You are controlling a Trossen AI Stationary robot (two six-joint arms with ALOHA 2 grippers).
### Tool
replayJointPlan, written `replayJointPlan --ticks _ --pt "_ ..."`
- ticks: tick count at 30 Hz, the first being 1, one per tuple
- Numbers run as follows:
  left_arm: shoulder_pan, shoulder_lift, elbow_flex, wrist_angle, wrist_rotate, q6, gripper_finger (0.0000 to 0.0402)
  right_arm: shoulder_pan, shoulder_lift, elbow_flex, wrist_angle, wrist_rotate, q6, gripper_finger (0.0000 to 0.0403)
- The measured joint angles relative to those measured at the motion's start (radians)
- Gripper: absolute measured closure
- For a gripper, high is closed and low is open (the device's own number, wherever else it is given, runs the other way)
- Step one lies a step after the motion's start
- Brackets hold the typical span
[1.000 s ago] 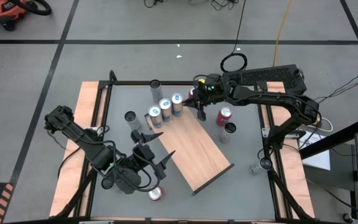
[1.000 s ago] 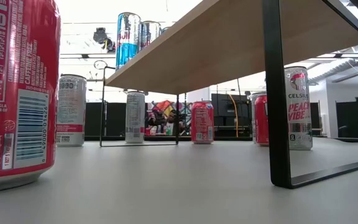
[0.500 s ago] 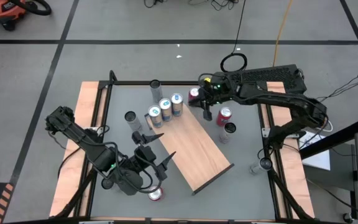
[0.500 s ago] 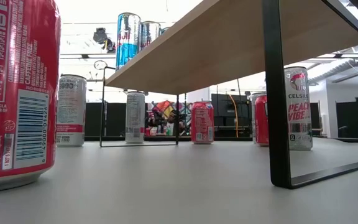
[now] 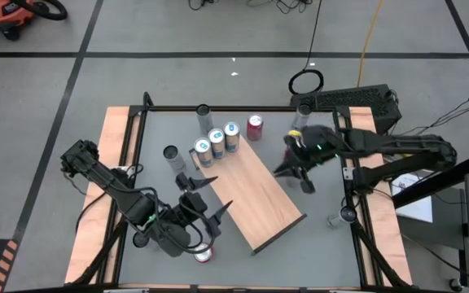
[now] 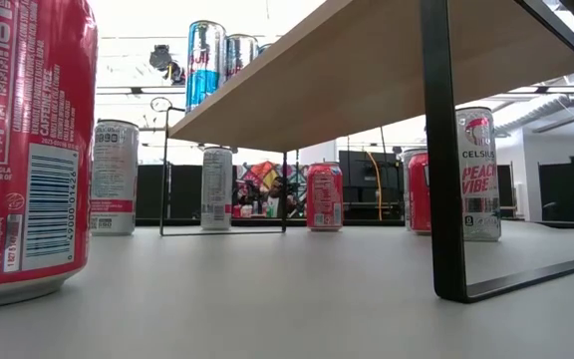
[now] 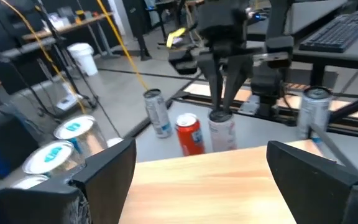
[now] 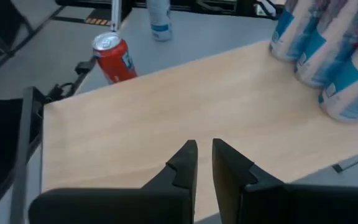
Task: Place canned beverage on shelf
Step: Put the bottom right white soda can on the shelf
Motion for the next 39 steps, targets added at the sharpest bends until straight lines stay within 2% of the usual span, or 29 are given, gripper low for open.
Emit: replayJointPlan --ticks 6,13,22,27,31,36,39 --pt "0.000 0.000 0.000 -0.012 0.029 -0.075 0.0045 0.166 -0.090 -0.083 0.033 0.198 0.100 0.0381" --pt "-0.003 0.000 0.000 -0.090 0.079 -0.155 0.0045 0.301 -0.113 -0.134 0.023 0.370 0.182 0.0381" --pt "-0.051 0.084 -0.001 -0.133 0.138 -0.192 0.0045 0.416 -0.113 -0.134 0.022 0.454 0.204 0.0381" --pt "-0.115 0.100 -0.002 -0.180 0.180 -0.293 0.0045 0.443 -0.113 -0.134 0.049 0.507 0.205 0.0381" --pt "-0.169 0.098 -0.001 -0.224 0.180 -0.332 0.0045 0.445 -0.110 -0.134 0.059 0.511 0.211 0.0381" --pt "-0.231 0.102 -0.001 -0.241 0.114 -0.246 0.0045 0.440 -0.110 -0.134 0.079 0.522 0.249 0.0381" --pt "-0.263 0.115 -0.001 -0.273 0.044 -0.173 0.0045 0.440 -0.110 -0.120 0.091 0.600 0.233 0.0380"
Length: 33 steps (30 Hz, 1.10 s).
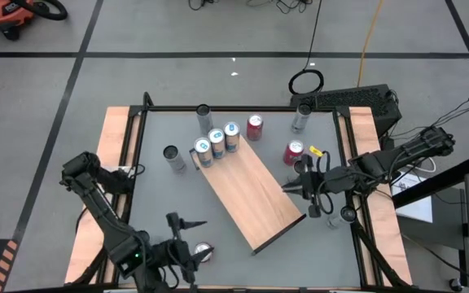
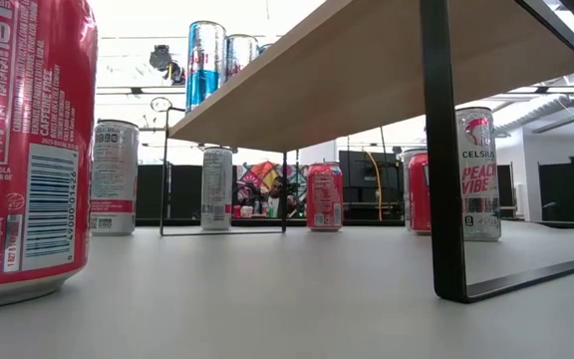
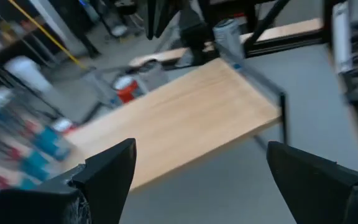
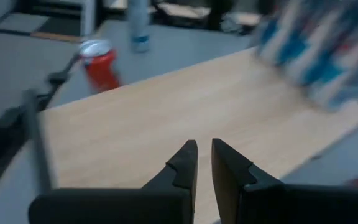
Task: Place canned beverage on shelf
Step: Put the bottom right white soda can on the shelf
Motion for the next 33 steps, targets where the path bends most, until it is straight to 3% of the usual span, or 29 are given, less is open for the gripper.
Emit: replayJointPlan --ticks 3,8,14,17,20,27,33 --pt "-0.007 0.010 0.000 -0.083 -0.054 -0.023 0.0045 0.000 0.000 0.055 -0.041 0.104 0.012 0.0380" --pt "0.009 0.027 0.000 -0.176 -0.069 -0.163 0.0045 -0.004 0.000 0.194 -0.277 0.123 0.089 0.0380" --pt "0.026 0.054 0.000 -0.104 -0.064 -0.186 0.0045 -0.034 0.000 0.271 -0.540 0.123 0.228 0.0380" --pt "0.052 0.073 0.000 -0.043 0.032 -0.176 0.0045 -0.052 0.000 0.272 -0.657 0.122 0.289 0.0380" --pt "0.073 0.103 0.000 0.053 0.143 -0.102 0.0045 -0.061 0.005 0.272 -0.731 0.118 0.331 0.0380" --pt "0.106 0.162 0.000 0.400 0.284 0.277 0.0045 -0.065 0.014 0.272 -0.742 0.116 0.381 0.0380" --pt "0.111 0.155 0.000 0.518 0.354 0.473 0.0049 -0.064 0.035 0.272 -0.754 0.036 0.482 0.0380"
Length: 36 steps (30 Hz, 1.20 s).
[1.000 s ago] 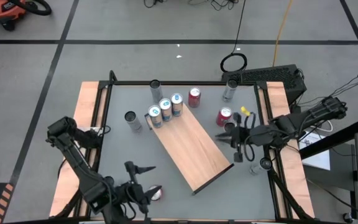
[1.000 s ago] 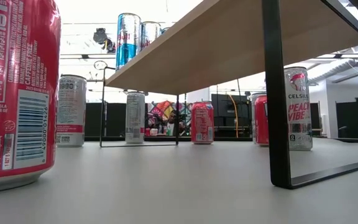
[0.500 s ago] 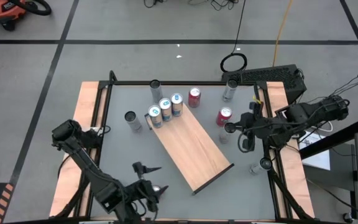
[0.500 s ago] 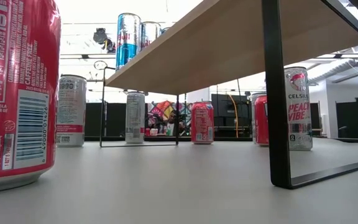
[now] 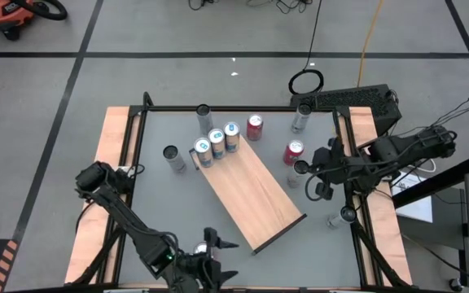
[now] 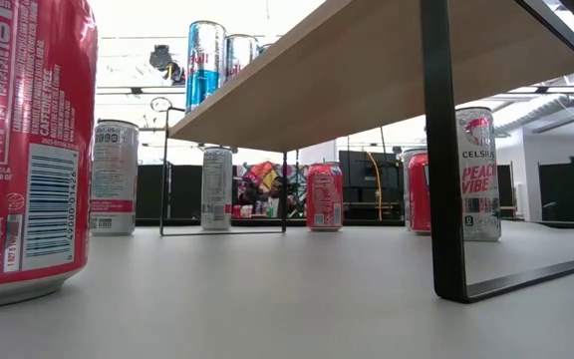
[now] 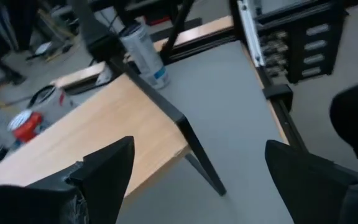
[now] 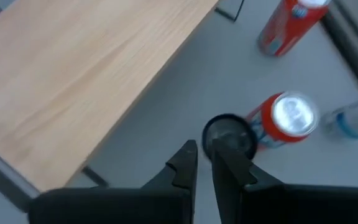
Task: Place canned beverage on shelf
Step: Put the bottom right white soda can on the shelf
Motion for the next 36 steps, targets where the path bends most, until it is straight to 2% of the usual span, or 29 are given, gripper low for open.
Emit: replayJointPlan --ticks 6,11,16,19,23,27,31,33,36 --pt "0.010 -0.006 0.000 -0.006 -0.004 0.095 0.0092 0.026 0.026 0.000 -0.025 0.001 0.028 0.0380" --pt "0.061 -0.044 0.000 -0.010 -0.028 0.208 0.0136 0.034 0.044 0.000 -0.045 0.028 0.027 0.0380" --pt "0.160 -0.144 0.000 -0.061 0.122 0.267 0.0172 0.034 0.044 0.000 -0.048 0.055 -0.018 0.0380" --pt "0.215 -0.194 0.000 -0.145 0.215 0.237 0.0190 0.034 0.043 0.000 -0.063 0.056 -0.026 0.0380" --pt "0.244 -0.234 -0.034 -0.170 0.267 0.185 0.0207 0.034 0.043 0.000 -0.087 0.055 -0.027 0.0380" --pt "0.227 -0.276 -0.210 0.073 0.262 0.138 0.0217 0.034 0.043 0.000 -0.118 0.055 -0.043 0.0380" --pt "0.206 -0.282 -0.385 0.448 0.207 0.145 0.0219 0.034 0.043 0.000 -0.131 0.054 -0.043 0.0380" --pt "0.201 -0.281 -0.440 0.559 0.190 0.155 0.0219 0.039 0.043 0.000 -0.131 0.044 -0.043 0.0380" --pt "0.200 -0.282 -0.483 0.628 0.147 0.127 0.0220 0.058 0.042 0.000 -0.139 -0.006 -0.010 0.0380"
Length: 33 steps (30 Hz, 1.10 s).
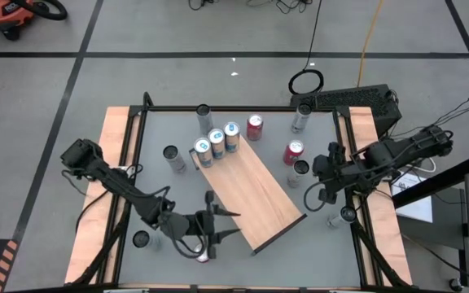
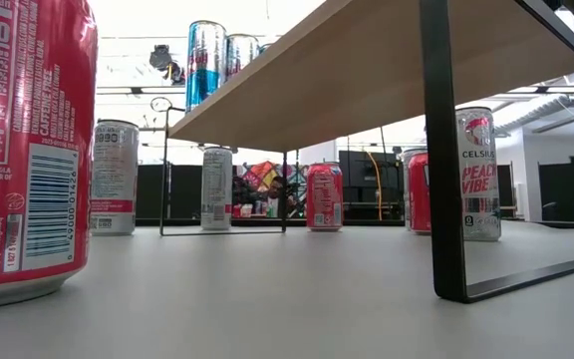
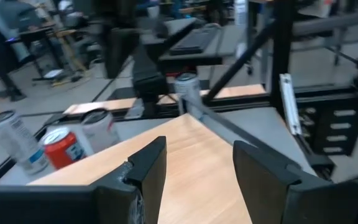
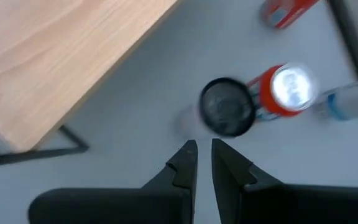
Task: Place canned beverage on shelf
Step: Put the bottom right white soda can on the shelf
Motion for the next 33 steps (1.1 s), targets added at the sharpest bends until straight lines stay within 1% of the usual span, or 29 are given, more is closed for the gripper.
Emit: replayJointPlan --ticks 2,7,13,19,23,26,29,31,33 --pt "-0.003 0.000 -0.013 0.007 -0.028 -0.020 0.0220 0.017 0.000 0.000 -0.013 -0.063 0.044 0.0380" --pt "-0.007 0.000 -0.022 0.007 -0.033 -0.026 0.0220 0.076 0.000 0.000 -0.065 -0.184 0.172 0.0380" --pt "-0.006 0.000 -0.022 0.011 -0.034 -0.010 0.0220 0.158 0.000 0.000 -0.096 -0.394 0.301 0.0379" --pt "-0.002 0.000 -0.022 0.011 -0.045 -0.010 0.0220 0.232 0.000 0.000 -0.096 -0.519 0.439 0.0358" --pt "-0.003 0.000 -0.022 0.010 -0.045 -0.014 0.0220 0.277 0.000 0.000 -0.094 -0.521 0.485 0.0347" --pt "-0.003 0.000 -0.022 0.011 -0.045 -0.029 0.0220 0.319 0.005 0.000 -0.093 -0.517 0.487 0.0330" --pt "-0.002 0.000 -0.022 0.010 -0.045 -0.050 0.0220 0.362 0.023 0.000 -0.098 -0.510 0.466 0.0295" --pt "-0.003 0.000 -0.022 0.010 -0.046 -0.052 0.0220 0.388 0.035 0.000 -0.106 -0.468 0.452 0.0263" --pt "-0.003 0.000 -0.022 0.010 -0.055 -0.052 0.0220 0.410 0.044 0.000 -0.114 -0.401 0.448 0.0227"
